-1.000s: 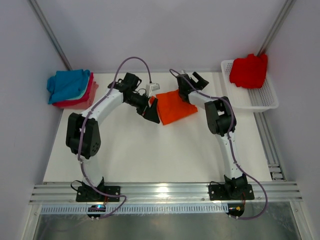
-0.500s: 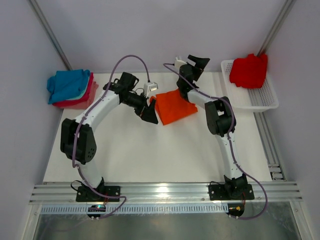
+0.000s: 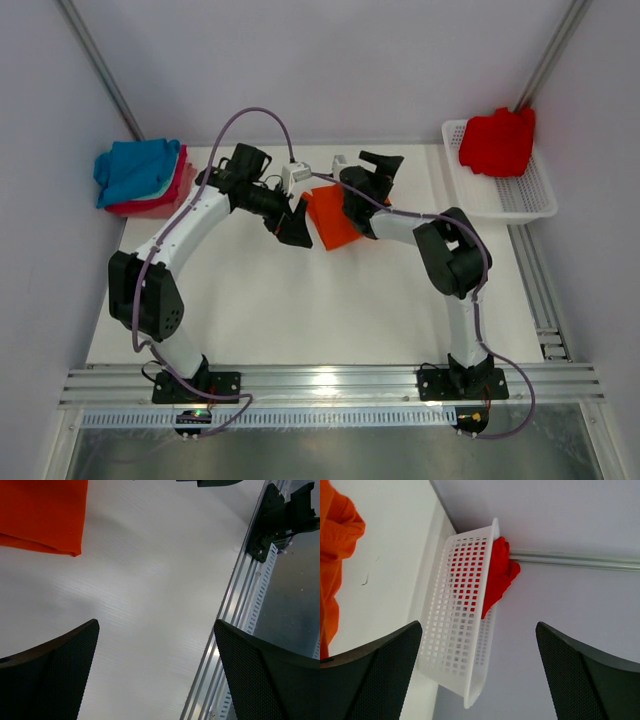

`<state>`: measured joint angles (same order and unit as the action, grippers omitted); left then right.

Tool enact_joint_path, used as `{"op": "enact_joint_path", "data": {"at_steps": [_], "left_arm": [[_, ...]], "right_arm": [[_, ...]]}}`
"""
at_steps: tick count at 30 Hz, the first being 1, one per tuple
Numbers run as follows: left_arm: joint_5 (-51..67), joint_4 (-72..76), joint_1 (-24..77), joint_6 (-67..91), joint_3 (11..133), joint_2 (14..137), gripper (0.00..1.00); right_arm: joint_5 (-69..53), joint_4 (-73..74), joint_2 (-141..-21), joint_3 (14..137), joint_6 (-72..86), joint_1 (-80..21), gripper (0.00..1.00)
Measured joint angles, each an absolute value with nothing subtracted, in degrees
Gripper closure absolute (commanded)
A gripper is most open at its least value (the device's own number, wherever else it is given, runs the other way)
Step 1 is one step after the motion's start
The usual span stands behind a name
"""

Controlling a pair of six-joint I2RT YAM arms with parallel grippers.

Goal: Fold and stack the t-shirts

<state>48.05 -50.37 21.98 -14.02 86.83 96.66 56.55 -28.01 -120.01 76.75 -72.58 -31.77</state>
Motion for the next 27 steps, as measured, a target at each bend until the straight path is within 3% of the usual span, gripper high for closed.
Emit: {"op": "enact_joint_path", "data": {"at_steps": [13,27], "left_arm": [[46.6,-50.5,22.0,-14.5,86.8,96.6,0.01],[46.0,-49.6,21.8,-13.8,86.7,96.4,0.01]], "right_arm": [[59.9,-13.6,-129.5,79.5,-55.6,-30.7,0.01],[61.8,-15.6,-128.2,78.9,-58.7,-31.1,0.01]]}}
